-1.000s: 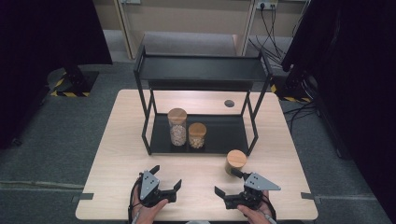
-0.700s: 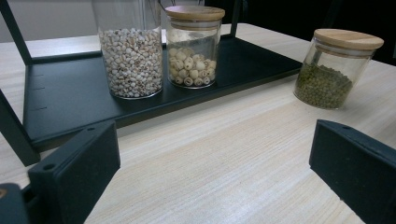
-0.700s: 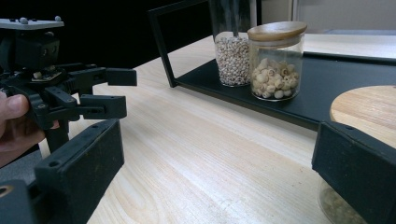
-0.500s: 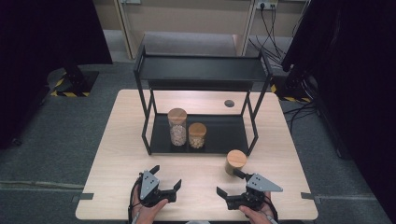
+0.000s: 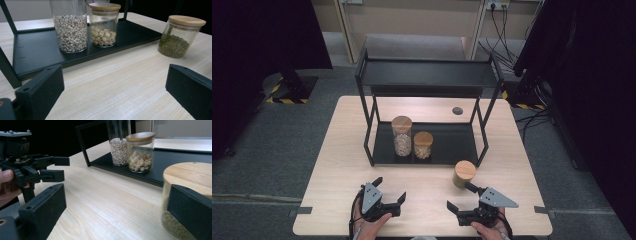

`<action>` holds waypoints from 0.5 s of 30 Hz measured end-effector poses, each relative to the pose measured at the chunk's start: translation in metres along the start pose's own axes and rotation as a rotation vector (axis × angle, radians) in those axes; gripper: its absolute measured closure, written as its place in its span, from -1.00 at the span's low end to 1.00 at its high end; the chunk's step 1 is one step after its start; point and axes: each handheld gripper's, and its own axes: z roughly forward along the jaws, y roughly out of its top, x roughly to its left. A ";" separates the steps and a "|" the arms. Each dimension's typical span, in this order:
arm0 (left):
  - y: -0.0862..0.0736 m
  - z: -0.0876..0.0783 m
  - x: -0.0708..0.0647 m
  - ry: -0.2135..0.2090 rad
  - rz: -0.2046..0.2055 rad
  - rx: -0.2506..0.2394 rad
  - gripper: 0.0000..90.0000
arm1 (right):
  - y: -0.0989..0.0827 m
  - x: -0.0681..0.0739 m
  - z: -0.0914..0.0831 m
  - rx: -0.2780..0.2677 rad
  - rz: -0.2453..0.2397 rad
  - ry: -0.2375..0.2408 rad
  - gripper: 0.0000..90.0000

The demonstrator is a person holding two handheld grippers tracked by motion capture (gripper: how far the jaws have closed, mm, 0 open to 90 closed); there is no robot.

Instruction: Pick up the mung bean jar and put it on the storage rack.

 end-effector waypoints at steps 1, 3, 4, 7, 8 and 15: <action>0.000 0.000 0.000 0.000 0.000 0.000 -0.97 | 0.000 0.000 0.000 0.000 0.000 0.000 -0.94; 0.000 0.000 0.000 -0.002 -0.001 0.001 -0.97 | -0.001 -0.001 -0.002 -0.001 0.003 -0.011 -0.94; 0.000 0.000 0.000 -0.002 -0.001 0.001 -0.97 | -0.001 -0.001 -0.003 -0.002 0.001 -0.016 -0.94; 0.000 0.000 0.000 -0.002 0.000 0.001 -0.97 | -0.001 -0.001 -0.005 -0.006 0.000 -0.025 -0.94; 0.000 0.000 0.000 -0.001 -0.001 0.001 -0.97 | -0.001 0.000 -0.006 -0.009 -0.006 -0.036 -0.94; 0.000 0.001 0.000 -0.002 -0.003 0.001 -0.97 | -0.002 0.000 -0.008 -0.005 -0.025 -0.083 -0.94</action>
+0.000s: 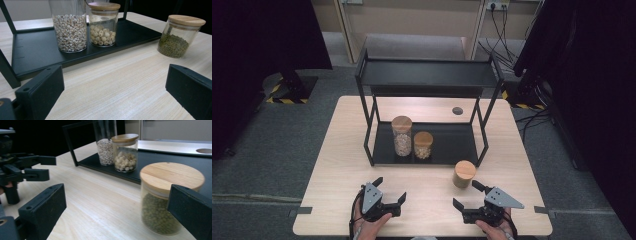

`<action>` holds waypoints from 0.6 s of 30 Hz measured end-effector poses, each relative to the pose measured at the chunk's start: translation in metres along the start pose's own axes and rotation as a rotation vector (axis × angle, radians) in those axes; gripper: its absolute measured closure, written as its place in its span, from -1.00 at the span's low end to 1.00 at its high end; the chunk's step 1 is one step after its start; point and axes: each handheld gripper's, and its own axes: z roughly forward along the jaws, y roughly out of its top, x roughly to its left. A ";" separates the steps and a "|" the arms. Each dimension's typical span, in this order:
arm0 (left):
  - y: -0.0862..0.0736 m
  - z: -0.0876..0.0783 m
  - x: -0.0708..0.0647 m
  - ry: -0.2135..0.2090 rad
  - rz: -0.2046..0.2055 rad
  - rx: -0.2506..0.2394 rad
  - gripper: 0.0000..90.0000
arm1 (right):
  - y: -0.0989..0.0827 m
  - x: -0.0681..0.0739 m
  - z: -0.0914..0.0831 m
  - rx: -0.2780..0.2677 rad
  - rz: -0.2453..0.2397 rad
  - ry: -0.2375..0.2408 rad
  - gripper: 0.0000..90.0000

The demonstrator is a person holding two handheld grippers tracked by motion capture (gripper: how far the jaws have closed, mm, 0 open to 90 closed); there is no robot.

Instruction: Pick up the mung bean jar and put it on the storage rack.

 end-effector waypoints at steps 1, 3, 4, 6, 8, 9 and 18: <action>0.000 0.000 0.000 0.000 0.000 0.000 -0.97 | 0.000 -0.001 0.000 0.001 0.004 -0.006 -0.94; 0.000 0.000 0.000 0.000 -0.001 0.000 -0.97 | -0.001 -0.002 0.001 0.003 0.006 -0.019 -0.94; 0.000 0.000 0.000 -0.001 0.000 0.000 -0.97 | -0.001 -0.002 0.001 0.003 0.009 -0.024 -0.94; 0.000 0.000 0.000 -0.001 0.001 0.000 -0.97 | -0.002 -0.003 0.001 0.006 0.007 -0.034 -0.94; 0.000 0.000 0.000 -0.002 0.001 -0.001 -0.97 | -0.002 -0.005 0.002 0.011 0.005 -0.046 -0.94; 0.000 0.000 0.000 -0.002 0.001 -0.001 -0.97 | -0.003 -0.005 0.002 0.010 0.008 -0.052 -0.94; 0.000 0.000 0.000 -0.002 0.000 -0.001 -0.97 | -0.003 -0.009 0.001 0.011 0.016 -0.089 -0.94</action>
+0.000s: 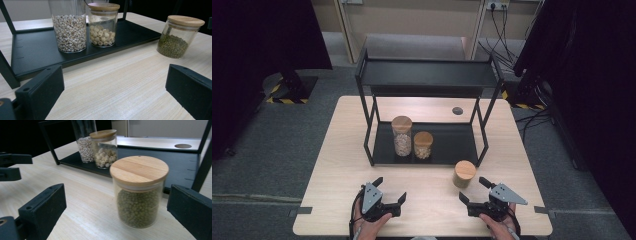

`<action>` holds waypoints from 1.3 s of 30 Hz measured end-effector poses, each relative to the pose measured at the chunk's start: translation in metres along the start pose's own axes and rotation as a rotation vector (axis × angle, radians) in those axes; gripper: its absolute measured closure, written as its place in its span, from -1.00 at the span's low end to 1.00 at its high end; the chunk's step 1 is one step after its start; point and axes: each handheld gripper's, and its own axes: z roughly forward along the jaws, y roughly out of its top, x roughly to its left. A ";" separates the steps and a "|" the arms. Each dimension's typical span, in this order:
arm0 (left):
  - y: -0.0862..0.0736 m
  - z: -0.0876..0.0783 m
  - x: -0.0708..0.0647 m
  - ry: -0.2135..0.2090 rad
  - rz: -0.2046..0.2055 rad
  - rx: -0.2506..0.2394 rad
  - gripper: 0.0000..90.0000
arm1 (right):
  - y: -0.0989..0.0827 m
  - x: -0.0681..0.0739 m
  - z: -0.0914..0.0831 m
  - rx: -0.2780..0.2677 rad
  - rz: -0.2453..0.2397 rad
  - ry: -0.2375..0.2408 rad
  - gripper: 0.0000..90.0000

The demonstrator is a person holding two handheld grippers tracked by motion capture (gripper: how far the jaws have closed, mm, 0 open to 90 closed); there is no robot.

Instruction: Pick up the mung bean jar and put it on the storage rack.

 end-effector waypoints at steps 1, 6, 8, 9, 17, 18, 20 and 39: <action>0.000 0.000 0.000 0.000 -0.001 0.000 -0.97 | 0.000 0.000 0.000 0.000 0.000 -0.005 -0.94; 0.000 0.001 0.000 0.000 0.000 0.001 -0.97 | 0.000 -0.003 0.002 0.006 0.002 -0.026 -0.94; 0.000 0.001 0.000 -0.001 0.001 0.003 -0.97 | 0.000 -0.004 0.004 0.007 0.000 -0.037 -0.94; 0.000 0.001 0.000 -0.001 0.000 0.003 -0.97 | 0.000 -0.004 0.005 0.008 0.001 -0.043 -0.94; 0.000 0.000 0.001 0.003 -0.004 0.000 -0.97 | 0.001 -0.007 0.008 0.009 0.000 -0.068 -0.94; 0.000 0.000 0.001 0.004 -0.004 0.000 -0.97 | 0.001 -0.007 0.009 0.010 0.001 -0.071 -0.94; 0.000 0.000 0.001 0.003 -0.005 0.000 -0.97 | 0.001 -0.007 0.010 0.010 0.001 -0.075 -0.94; 0.000 0.001 0.002 0.004 -0.007 0.003 -0.97 | 0.009 -0.003 0.038 0.045 -0.051 -0.100 -0.87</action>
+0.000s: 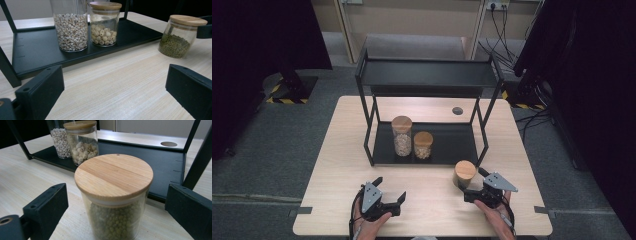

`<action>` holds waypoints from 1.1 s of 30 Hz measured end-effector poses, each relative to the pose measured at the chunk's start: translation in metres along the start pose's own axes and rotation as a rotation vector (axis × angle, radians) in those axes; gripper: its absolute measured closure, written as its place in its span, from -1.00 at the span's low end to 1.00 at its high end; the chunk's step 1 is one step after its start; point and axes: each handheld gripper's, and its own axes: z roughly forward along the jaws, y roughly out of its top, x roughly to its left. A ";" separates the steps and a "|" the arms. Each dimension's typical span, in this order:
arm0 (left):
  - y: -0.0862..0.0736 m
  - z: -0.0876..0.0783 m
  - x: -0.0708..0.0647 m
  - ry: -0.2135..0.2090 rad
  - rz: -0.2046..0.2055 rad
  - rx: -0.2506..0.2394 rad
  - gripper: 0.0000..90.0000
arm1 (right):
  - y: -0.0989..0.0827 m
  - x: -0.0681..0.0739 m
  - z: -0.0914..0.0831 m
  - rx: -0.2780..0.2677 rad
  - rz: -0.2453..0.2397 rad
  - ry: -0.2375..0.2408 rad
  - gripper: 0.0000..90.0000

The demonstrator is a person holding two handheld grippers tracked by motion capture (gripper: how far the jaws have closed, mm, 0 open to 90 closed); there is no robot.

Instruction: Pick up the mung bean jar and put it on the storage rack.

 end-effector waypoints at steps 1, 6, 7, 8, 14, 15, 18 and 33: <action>0.000 0.000 0.000 0.000 0.000 0.000 -0.97 | 0.001 0.000 0.002 0.003 -0.005 -0.001 -0.86; 0.000 0.000 0.000 -0.001 0.001 -0.001 -0.97 | 0.002 0.003 0.006 0.010 -0.014 -0.004 -0.79; 0.000 0.000 0.000 -0.001 0.001 -0.001 -0.97 | 0.003 0.003 0.007 0.011 -0.014 -0.004 -0.77; 0.000 0.000 0.000 -0.001 0.002 -0.001 -0.97 | 0.003 0.003 0.008 0.013 -0.016 -0.005 -0.76; 0.000 0.000 0.000 -0.001 0.002 -0.001 -0.97 | 0.005 0.003 0.012 0.022 -0.024 -0.005 -0.64; 0.000 0.000 0.000 -0.002 0.002 0.000 -0.97 | 0.006 0.004 0.013 0.029 -0.023 -0.011 -0.58; 0.000 0.000 0.000 -0.001 0.002 -0.001 -0.97 | 0.007 0.003 0.014 0.030 -0.025 -0.007 -0.46; 0.000 0.000 0.001 -0.001 0.003 0.000 -0.97 | 0.009 0.013 0.010 0.007 -0.049 -0.027 -0.44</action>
